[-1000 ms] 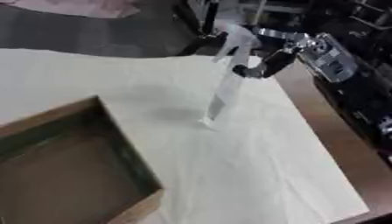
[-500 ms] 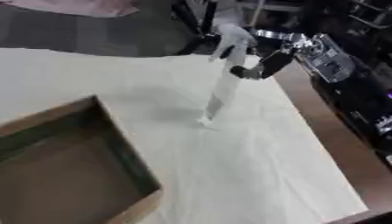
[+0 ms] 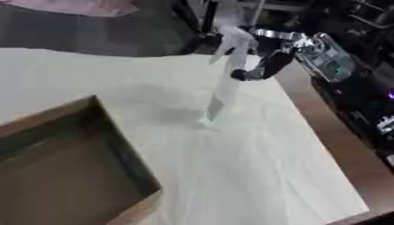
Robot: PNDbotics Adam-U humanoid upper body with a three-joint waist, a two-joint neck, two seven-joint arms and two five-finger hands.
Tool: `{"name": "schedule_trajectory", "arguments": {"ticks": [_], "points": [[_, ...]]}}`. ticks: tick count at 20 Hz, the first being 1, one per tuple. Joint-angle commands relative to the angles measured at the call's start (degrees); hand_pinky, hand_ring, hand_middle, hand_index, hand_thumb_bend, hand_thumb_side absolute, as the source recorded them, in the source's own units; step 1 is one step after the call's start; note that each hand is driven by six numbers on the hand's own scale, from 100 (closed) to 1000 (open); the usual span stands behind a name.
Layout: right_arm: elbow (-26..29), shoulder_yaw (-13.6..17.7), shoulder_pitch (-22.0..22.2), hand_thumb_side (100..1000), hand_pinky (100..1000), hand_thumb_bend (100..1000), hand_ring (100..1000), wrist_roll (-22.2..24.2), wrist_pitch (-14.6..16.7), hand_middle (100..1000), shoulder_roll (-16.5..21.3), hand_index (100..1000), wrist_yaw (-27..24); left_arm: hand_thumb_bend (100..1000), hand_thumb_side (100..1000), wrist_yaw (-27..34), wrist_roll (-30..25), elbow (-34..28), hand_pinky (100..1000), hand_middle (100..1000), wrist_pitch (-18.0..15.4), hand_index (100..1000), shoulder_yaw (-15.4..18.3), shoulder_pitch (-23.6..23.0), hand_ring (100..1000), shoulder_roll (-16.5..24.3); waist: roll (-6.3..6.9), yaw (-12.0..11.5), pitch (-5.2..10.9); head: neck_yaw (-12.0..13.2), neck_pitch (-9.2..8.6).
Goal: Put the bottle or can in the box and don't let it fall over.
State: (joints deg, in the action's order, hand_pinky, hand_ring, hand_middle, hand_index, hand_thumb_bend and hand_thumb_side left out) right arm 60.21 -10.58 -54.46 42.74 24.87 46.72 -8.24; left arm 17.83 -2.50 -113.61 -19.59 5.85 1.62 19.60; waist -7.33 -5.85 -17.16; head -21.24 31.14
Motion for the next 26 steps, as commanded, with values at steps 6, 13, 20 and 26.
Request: {"name": "schedule_trajectory", "arguments": {"ticks": [6, 13, 20, 26], "points": [[-1.19, 2.12, -1.61, 216, 913, 313, 988, 9.23, 10.72, 984, 3.45, 830, 0.54, 231, 815, -0.12, 0.08, -0.98, 685, 912, 0.43, 916, 0.5, 0.03, 409, 0.88, -0.23, 0.43, 1.94, -0.09, -0.55], [-1.49, 1.95, -2.41, 191, 894, 338, 976, 9.23, 10.54, 969, 3.15, 817, 1.11, 233, 815, -0.02, 0.18, -0.98, 685, 912, 0.86, 913, 0.63, -0.27, 410, 1.09, -0.83, 0.76, 2.69, -0.59, 0.78], [-1.69, 1.59, -2.76, 139, 871, 365, 944, 9.23, 11.22, 941, 2.47, 792, 2.3, 234, 816, -0.13, 0.27, -0.98, 685, 912, 1.13, 910, 0.72, -0.36, 409, 1.13, -1.29, 0.68, 2.86, -0.83, 1.24], [-1.25, 0.16, -2.96, 131, 862, 397, 934, 9.23, 12.47, 929, 1.4, 786, 4.99, 233, 815, -0.17, 0.27, -0.98, 685, 910, 1.24, 908, 0.73, -0.22, 408, 1.06, -1.47, 0.36, 2.71, -1.1, 1.37]]}}
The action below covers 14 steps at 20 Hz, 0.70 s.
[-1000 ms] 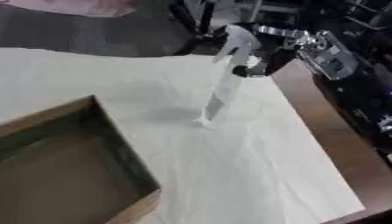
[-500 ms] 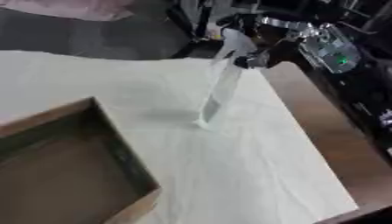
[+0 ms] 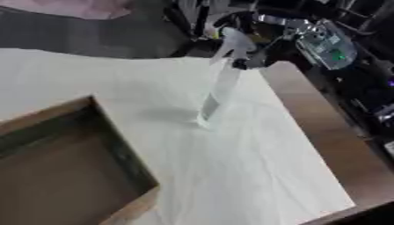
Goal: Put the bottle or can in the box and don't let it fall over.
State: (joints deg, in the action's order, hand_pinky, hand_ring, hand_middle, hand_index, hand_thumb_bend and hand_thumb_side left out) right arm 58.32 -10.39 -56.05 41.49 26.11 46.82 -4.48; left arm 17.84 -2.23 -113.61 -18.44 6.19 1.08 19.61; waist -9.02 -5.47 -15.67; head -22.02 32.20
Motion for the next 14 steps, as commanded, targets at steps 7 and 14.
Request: {"name": "schedule_trajectory", "arguments": {"ticks": [7, 14], "points": [[0.26, -0.47, -1.68, 125, 855, 381, 928, 10.47, 11.97, 923, 0.28, 779, 2.7, 234, 817, -0.2, 0.08, -0.98, 684, 910, 0.3, 909, 0.38, 0.48, 406, 0.98, -0.01, -0.13, 1.03, -0.41, 0.22], [-0.02, -0.12, -2.1, 100, 818, 351, 884, 10.47, 10.23, 883, -0.02, 739, 1.96, 234, 818, -0.35, -0.01, -0.98, 684, 909, 0.35, 908, 0.33, 0.43, 404, 0.89, 0.06, -0.13, 0.86, -0.52, 0.38]]}}
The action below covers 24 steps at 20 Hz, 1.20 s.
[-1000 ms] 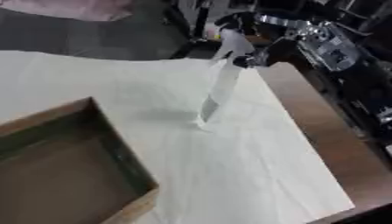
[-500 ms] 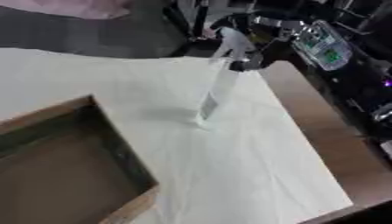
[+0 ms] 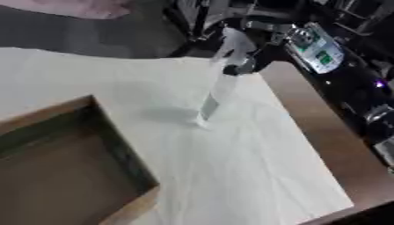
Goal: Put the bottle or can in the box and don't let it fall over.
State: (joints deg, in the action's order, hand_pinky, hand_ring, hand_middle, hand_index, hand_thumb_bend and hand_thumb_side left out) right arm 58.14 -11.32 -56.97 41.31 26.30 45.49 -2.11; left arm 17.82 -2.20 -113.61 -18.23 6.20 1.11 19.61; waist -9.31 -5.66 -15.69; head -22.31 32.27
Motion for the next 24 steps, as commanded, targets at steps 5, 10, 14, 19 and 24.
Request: {"name": "schedule_trajectory", "arguments": {"ticks": [5, 10, 14, 19, 24], "points": [[0.12, 0.85, -1.1, 100, 785, 368, 814, 10.66, 9.4, 828, 1.35, 703, 0.62, 233, 819, -0.42, -0.09, -0.98, 683, 909, 0.1, 906, 0.31, 0.4, 403, 0.77, 0.44, 0.08, 0.74, -0.39, 0.28], [-0.22, 1.02, -0.99, 100, 778, 358, 787, 10.66, 9.79, 803, 1.18, 683, 1.78, 233, 818, -0.46, -0.05, -0.98, 683, 908, -0.04, 905, 0.36, 0.42, 402, 0.69, 0.55, -0.01, 0.62, -0.55, 0.19], [-0.44, 1.04, -0.98, 100, 773, 300, 780, 10.66, 9.31, 796, 0.95, 675, 2.01, 233, 819, -0.49, 0.0, -0.98, 683, 908, -0.04, 904, 0.38, 0.43, 401, 0.62, 0.54, -0.01, 0.54, -0.71, 0.12], [-0.49, 1.09, -1.06, 100, 773, 176, 758, 10.66, 8.05, 776, 0.79, 657, 1.33, 233, 819, -0.57, 0.06, -0.98, 682, 907, -0.08, 903, 0.43, 0.37, 400, 0.59, 0.54, -0.04, 0.48, -0.77, 0.06], [-0.47, 1.21, -1.23, 103, 758, 100, 735, 10.66, 5.86, 753, 0.66, 633, 0.12, 232, 819, -0.69, 0.01, -0.98, 682, 907, -0.02, 903, 0.41, 0.37, 399, 0.52, 0.53, -0.13, 0.38, -0.79, 0.14]]}}
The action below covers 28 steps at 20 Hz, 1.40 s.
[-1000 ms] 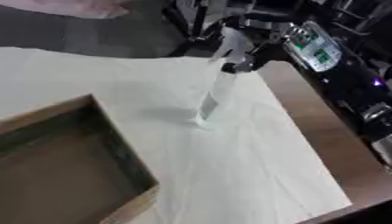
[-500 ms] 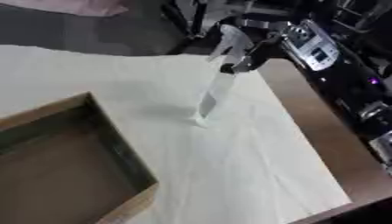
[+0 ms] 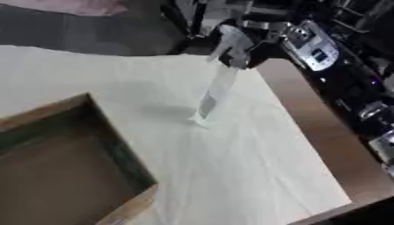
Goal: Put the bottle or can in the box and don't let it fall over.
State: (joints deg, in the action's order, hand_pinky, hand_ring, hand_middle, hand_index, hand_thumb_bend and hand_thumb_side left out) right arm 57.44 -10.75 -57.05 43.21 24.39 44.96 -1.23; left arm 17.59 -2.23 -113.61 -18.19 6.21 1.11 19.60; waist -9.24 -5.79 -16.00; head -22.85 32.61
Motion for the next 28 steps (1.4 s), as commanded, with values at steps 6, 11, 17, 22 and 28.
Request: {"name": "schedule_trajectory", "arguments": {"ticks": [6, 11, 17, 22, 28], "points": [[0.69, 0.41, -1.11, 100, 722, 100, 661, 8.75, 6.66, 686, 1.21, 583, -1.19, 233, 819, -0.44, 0.08, -0.98, 683, 907, -0.1, 903, 0.46, 0.41, 399, 0.55, 0.4, 0.0, 0.7, -0.35, -0.22], [0.65, 0.07, -0.89, 100, 618, 153, 578, 8.75, 6.83, 603, 1.11, 508, -1.07, 232, 818, -0.43, 0.1, -0.98, 685, 906, -0.2, 902, 0.53, 0.45, 398, 0.51, 0.38, -0.14, 0.62, -0.46, -0.23], [0.56, 0.4, -0.92, 194, 401, 258, 503, 8.75, 6.31, 497, 1.18, 375, -1.61, 231, 818, -0.49, 0.17, -0.98, 686, 902, -0.25, 901, 0.59, 0.46, 397, 0.47, 0.42, -0.13, 0.54, -0.57, -0.11], [0.91, 0.11, -0.87, 253, 133, 312, 447, 8.75, 6.06, 450, 1.24, 338, -2.26, 229, 817, -0.54, 0.17, -0.98, 684, 899, -0.41, 901, 0.58, 0.55, 396, 0.56, 0.53, 0.0, 0.55, -0.63, 0.04], [0.85, -0.17, -0.99, 246, 100, 355, 406, 8.75, 5.25, 406, 1.31, 268, -2.72, 229, 815, -0.54, 0.22, -0.98, 684, 897, -0.54, 900, 0.61, 0.49, 396, 0.59, 0.64, -0.01, 0.83, -0.72, 0.36]]}}
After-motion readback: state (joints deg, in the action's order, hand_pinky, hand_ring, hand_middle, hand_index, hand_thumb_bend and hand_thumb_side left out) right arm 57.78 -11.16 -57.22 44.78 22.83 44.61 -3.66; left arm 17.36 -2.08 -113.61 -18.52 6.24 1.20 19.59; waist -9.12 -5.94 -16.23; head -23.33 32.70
